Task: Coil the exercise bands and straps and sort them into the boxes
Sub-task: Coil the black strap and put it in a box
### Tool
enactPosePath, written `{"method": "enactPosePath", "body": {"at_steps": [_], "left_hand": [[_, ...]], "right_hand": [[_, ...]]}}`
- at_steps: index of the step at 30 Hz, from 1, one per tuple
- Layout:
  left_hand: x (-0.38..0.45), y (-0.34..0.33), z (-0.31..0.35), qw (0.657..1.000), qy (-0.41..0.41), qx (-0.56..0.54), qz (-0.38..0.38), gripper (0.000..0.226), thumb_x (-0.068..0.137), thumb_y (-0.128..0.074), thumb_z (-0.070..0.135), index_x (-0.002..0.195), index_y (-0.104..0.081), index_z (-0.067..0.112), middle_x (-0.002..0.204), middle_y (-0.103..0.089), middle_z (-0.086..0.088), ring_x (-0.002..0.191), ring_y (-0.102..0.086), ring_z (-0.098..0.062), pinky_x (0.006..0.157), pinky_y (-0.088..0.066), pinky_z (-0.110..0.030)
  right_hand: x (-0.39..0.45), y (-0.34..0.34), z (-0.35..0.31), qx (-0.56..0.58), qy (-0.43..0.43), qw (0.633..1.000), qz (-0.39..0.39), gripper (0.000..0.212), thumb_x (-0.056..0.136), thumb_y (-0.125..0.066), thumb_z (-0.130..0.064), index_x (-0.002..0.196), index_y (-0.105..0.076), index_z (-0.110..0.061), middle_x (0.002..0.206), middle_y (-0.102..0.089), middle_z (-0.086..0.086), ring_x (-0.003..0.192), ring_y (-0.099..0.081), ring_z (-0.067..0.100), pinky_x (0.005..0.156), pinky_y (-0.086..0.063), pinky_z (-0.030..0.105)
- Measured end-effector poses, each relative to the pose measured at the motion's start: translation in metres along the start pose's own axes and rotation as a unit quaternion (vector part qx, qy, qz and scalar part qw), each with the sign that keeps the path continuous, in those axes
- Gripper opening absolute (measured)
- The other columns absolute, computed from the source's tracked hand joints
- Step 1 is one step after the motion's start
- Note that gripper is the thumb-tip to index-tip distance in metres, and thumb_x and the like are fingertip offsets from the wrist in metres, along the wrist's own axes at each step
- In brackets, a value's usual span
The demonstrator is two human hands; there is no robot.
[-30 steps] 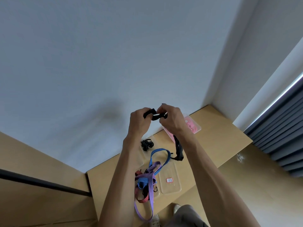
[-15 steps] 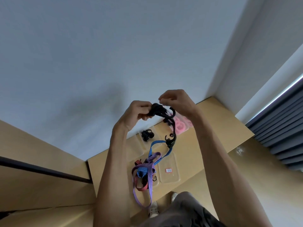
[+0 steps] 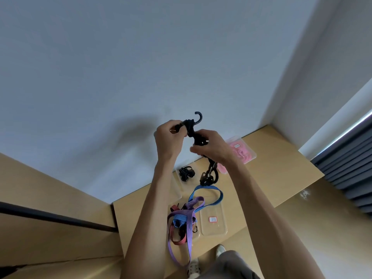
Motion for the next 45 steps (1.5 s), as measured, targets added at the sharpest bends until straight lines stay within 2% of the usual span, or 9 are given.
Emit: {"method": "enactPosePath", "body": {"at_steps": [2,5,10,16,23,33,39,42,45], "left_hand": [[-0.002,-0.004,0.001,0.996,-0.046,0.075,0.01,0.007,0.085,-0.069,0.01,0.084,-0.075,0.012,0.074,-0.071,0.0,0.069,-0.064,-0.017,0.065,-0.052,-0.031],[-0.001,-0.013,0.001,0.981,-0.106,0.163,-0.005,0.014,0.089,-0.068,0.006,0.1,-0.076,0.008,0.088,-0.072,-0.01,0.079,-0.064,-0.025,0.073,-0.052,-0.034],[-0.008,-0.022,0.01,0.984,-0.154,0.084,-0.025,0.024,0.086,-0.069,-0.004,0.106,-0.074,0.008,0.098,-0.068,-0.008,0.085,-0.067,-0.017,0.074,-0.053,-0.019],[-0.008,-0.04,-0.017,0.972,0.087,-0.209,-0.067,0.014,0.092,-0.064,0.017,0.095,-0.076,0.009,0.09,-0.074,-0.01,0.085,-0.069,-0.023,0.086,-0.057,-0.039],[-0.011,-0.05,-0.027,0.941,0.202,-0.149,-0.226,0.035,0.097,-0.06,0.038,0.102,-0.074,0.006,0.09,-0.077,-0.01,0.074,-0.07,-0.02,0.065,-0.053,-0.026],[0.001,-0.025,-0.026,0.928,0.176,-0.327,-0.027,0.015,0.085,-0.073,0.0,0.098,-0.067,0.0,0.084,-0.074,-0.013,0.075,-0.072,-0.025,0.074,-0.058,-0.029],[0.004,-0.005,-0.013,0.996,-0.05,0.03,0.062,0.014,0.08,-0.072,0.0,0.091,-0.071,0.008,0.083,-0.071,-0.004,0.077,-0.067,-0.018,0.072,-0.055,-0.031],[0.0,-0.021,-0.024,0.988,-0.088,0.126,-0.012,0.017,0.083,-0.071,-0.001,0.098,-0.074,0.006,0.089,-0.072,-0.008,0.08,-0.066,-0.023,0.076,-0.055,-0.036],[0.003,-0.028,-0.041,0.992,-0.017,0.062,-0.108,0.023,0.08,-0.072,-0.002,0.092,-0.074,0.017,0.083,-0.073,0.003,0.077,-0.066,-0.011,0.072,-0.053,-0.025]], "right_hand": [[0.003,0.002,-0.008,-0.098,0.015,0.995,0.023,0.037,0.075,-0.068,-0.005,0.108,-0.07,-0.02,0.079,-0.065,-0.006,0.071,-0.06,0.011,0.062,-0.049,0.014],[0.007,0.014,-0.01,-0.136,-0.01,0.988,0.071,0.048,0.077,-0.063,-0.001,0.122,-0.06,-0.017,0.092,-0.071,0.003,0.082,-0.067,0.021,0.07,-0.054,0.027],[0.0,0.028,0.007,0.076,-0.096,0.986,0.115,0.05,0.086,-0.067,-0.048,0.122,-0.044,-0.021,0.088,-0.073,0.001,0.066,-0.073,0.012,0.06,-0.055,0.028],[0.004,0.039,0.001,0.147,-0.044,0.976,0.153,0.028,0.087,-0.07,-0.041,0.1,-0.067,-0.017,0.083,-0.074,0.002,0.065,-0.072,0.018,0.064,-0.056,0.036],[0.002,0.038,-0.008,0.197,0.03,0.971,0.128,0.021,0.082,-0.077,-0.03,0.101,-0.074,-0.022,0.096,-0.073,0.007,0.079,-0.071,0.025,0.076,-0.058,0.039],[0.009,0.005,0.016,0.106,-0.072,0.992,0.001,0.039,0.073,-0.082,-0.011,0.107,-0.065,-0.011,0.084,-0.072,0.015,0.072,-0.065,0.022,0.075,-0.055,0.042],[0.003,-0.008,0.014,-0.073,-0.065,0.995,0.006,0.03,0.073,-0.073,-0.003,0.101,-0.061,-0.006,0.073,-0.067,0.008,0.051,-0.063,0.004,0.045,-0.043,0.013],[0.009,0.008,-0.008,-0.186,-0.015,0.98,0.062,0.035,0.075,-0.066,-0.005,0.11,-0.067,-0.012,0.091,-0.07,0.01,0.08,-0.068,0.024,0.069,-0.057,0.036],[0.011,0.025,-0.019,-0.169,0.022,0.981,0.094,0.041,0.077,-0.067,-0.006,0.117,-0.067,-0.017,0.098,-0.071,0.005,0.081,-0.066,0.023,0.07,-0.055,0.024]]}}
Point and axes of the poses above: each hand's wrist, its own x-axis towards the middle knuckle, its own y-axis out of the back of the hand, z = x × y, the point moved 9 cm from there along x, towards the middle knuckle
